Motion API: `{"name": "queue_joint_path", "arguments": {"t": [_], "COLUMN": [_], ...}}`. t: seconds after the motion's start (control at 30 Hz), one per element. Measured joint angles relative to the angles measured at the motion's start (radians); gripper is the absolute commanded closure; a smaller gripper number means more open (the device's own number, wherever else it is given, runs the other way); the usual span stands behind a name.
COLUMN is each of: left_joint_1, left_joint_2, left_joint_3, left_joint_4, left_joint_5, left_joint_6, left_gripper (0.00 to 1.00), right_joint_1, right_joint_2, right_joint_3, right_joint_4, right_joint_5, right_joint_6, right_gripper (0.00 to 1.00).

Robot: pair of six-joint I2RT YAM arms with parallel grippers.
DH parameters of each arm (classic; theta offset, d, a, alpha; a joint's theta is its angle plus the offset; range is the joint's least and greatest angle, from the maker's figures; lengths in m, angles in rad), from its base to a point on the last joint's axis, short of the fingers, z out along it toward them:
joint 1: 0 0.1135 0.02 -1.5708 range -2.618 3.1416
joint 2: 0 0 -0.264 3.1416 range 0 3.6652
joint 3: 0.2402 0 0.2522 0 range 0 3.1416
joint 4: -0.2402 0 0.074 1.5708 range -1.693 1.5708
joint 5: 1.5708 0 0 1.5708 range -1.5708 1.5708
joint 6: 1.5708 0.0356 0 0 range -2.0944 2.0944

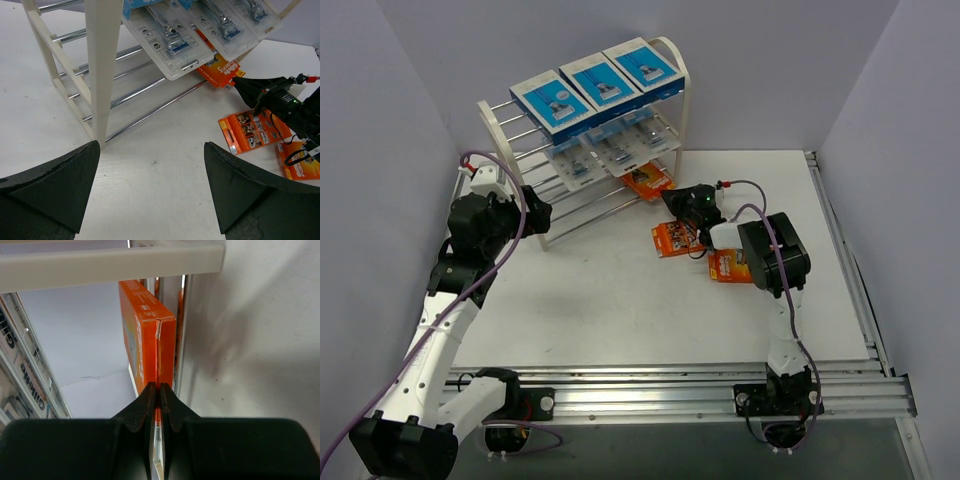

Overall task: Place and organize the shaving razors onto the shelf
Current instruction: Place the shaving razor onto shelf

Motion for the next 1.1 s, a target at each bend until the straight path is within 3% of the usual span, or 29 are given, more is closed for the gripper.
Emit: {"name": "queue_joint_path", "arguments": {"t": [1.1], "left_joint_1": [-0.019], "left_joint_2": [0.013], "left_joint_3": [0.0], "left_joint_4": [-0.001], "left_joint_5": [0.0], "left_joint_6": [0.002], "left_gripper": [0.06], "right_joint_1": [0.026], "right_joint_2": [0.1], "right_joint_3": [0.055], "right_joint_4": [0.106], "right_joint_5": [0.102], "right_joint_6": [0.073], "right_gripper": [1.0]}}
